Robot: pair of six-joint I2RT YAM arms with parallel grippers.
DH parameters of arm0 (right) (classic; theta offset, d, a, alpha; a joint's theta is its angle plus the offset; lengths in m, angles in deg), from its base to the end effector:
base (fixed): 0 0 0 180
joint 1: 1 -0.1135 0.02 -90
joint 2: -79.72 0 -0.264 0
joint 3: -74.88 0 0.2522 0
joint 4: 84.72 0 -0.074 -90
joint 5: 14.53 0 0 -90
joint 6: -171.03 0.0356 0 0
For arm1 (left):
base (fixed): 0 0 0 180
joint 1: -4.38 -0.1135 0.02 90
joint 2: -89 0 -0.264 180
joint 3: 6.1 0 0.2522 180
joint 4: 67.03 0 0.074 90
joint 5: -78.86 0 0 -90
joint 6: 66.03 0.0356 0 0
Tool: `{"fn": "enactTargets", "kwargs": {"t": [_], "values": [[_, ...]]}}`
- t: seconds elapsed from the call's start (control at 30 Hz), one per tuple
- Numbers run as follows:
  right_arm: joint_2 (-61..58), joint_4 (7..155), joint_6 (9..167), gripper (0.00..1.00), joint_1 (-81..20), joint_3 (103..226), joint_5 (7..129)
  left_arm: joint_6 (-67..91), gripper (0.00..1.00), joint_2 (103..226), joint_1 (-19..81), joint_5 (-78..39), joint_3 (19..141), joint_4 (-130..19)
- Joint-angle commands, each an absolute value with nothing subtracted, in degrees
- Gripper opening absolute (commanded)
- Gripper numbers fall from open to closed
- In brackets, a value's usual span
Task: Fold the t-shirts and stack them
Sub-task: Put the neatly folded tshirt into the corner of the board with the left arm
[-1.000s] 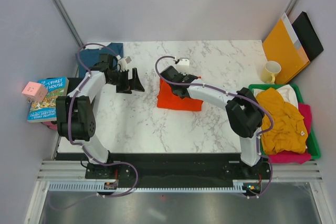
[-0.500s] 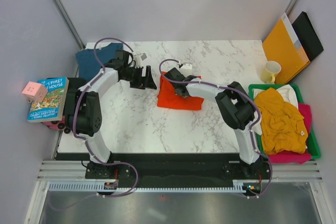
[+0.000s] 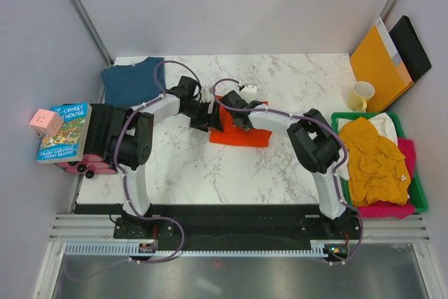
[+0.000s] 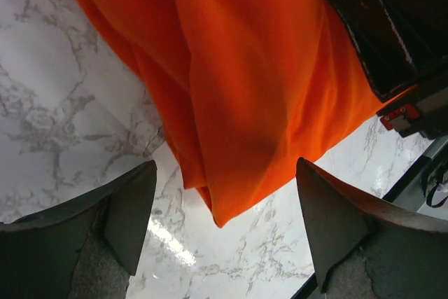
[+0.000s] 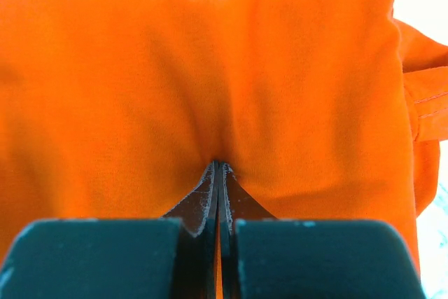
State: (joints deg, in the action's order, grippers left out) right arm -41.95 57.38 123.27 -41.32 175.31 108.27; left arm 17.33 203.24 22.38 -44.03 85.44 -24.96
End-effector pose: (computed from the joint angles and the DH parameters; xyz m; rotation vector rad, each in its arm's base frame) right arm 0.3533 0.2745 0.1576 0.2323 2.3675 -0.0927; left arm 0.3795 -0.1436 0.1629 0.4440 2.6645 -0.9060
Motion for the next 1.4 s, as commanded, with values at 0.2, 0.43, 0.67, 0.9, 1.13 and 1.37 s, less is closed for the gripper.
{"fn": "enactTargets", "kwargs": {"t": [0.2,0.43,0.67,0.9,1.13,1.37], "values": [[-42.5,58.8,125.7,0.00,-41.1,171.4,105.3,11.2,0.86,203.5,22.7,-41.6,87.8,-33.3],[-42.1,58.9,125.6,0.00,-41.1,171.5,105.4,10.3,0.86,206.4,22.7,-42.8,89.7,-34.2],[-42.2,59.2,126.5,0.00,-41.1,170.2,104.8,10.3,0.81,210.7,22.7,-43.0,90.5,-34.2],[-41.7,59.8,126.5,0.00,-41.2,169.1,104.7,10.3,0.48,212.7,22.8,-44.2,89.1,-33.9],[-41.7,60.4,126.9,0.00,-41.2,169.3,104.1,10.7,0.02,211.4,23.5,-43.0,87.2,-33.9],[-39.4,61.7,123.6,0.20,-43.0,171.0,106.7,12.8,0.02,207.9,24.0,-42.7,86.2,-34.3]]}}
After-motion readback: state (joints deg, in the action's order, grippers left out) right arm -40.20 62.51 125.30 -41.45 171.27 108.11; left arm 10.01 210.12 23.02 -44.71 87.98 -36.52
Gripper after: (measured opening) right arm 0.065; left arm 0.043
